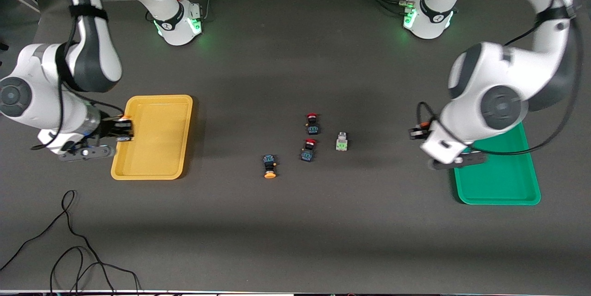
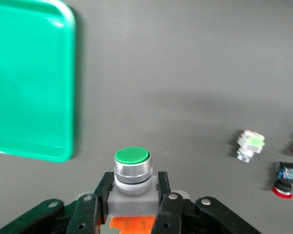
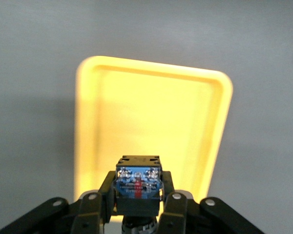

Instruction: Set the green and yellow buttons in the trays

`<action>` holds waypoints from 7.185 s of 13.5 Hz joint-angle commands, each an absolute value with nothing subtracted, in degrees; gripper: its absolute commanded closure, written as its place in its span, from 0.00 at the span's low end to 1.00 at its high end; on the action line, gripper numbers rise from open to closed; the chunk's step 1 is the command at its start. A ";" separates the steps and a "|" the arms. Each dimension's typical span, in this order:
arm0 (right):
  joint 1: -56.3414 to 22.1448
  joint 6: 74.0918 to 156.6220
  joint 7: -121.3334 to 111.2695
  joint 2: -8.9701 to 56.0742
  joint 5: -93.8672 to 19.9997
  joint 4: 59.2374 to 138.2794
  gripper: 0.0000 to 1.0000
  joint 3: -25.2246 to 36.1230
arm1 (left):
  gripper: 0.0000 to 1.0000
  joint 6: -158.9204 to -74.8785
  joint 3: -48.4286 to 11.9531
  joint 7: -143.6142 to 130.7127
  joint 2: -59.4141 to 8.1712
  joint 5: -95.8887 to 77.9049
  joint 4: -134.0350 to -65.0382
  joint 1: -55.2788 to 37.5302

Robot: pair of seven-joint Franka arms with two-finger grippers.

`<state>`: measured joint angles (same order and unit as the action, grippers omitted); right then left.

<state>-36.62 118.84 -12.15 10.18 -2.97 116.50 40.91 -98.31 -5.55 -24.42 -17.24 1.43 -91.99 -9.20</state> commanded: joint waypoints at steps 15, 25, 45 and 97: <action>-36.30 114.24 -29.84 27.95 -19.90 103.07 0.00 47.99 | 1.00 -123.12 -5.89 1.76 -31.71 8.35 -101.16 20.74; -53.44 102.47 14.72 34.70 -22.32 81.06 0.00 37.48 | 0.01 -117.37 -6.50 3.69 -30.43 8.44 -100.46 20.83; -51.86 137.20 18.37 49.93 -25.40 86.49 0.80 24.70 | 0.04 -112.14 -22.32 -34.80 -34.70 -2.64 -87.27 -6.75; -50.90 83.67 -14.62 19.88 -15.76 84.11 0.00 56.98 | 1.00 -123.80 -21.27 -5.01 -23.91 14.33 -107.38 23.02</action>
<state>-51.48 84.30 -21.04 25.57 -20.56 83.78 61.47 -116.93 -20.60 -5.56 -26.55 13.54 -99.90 20.53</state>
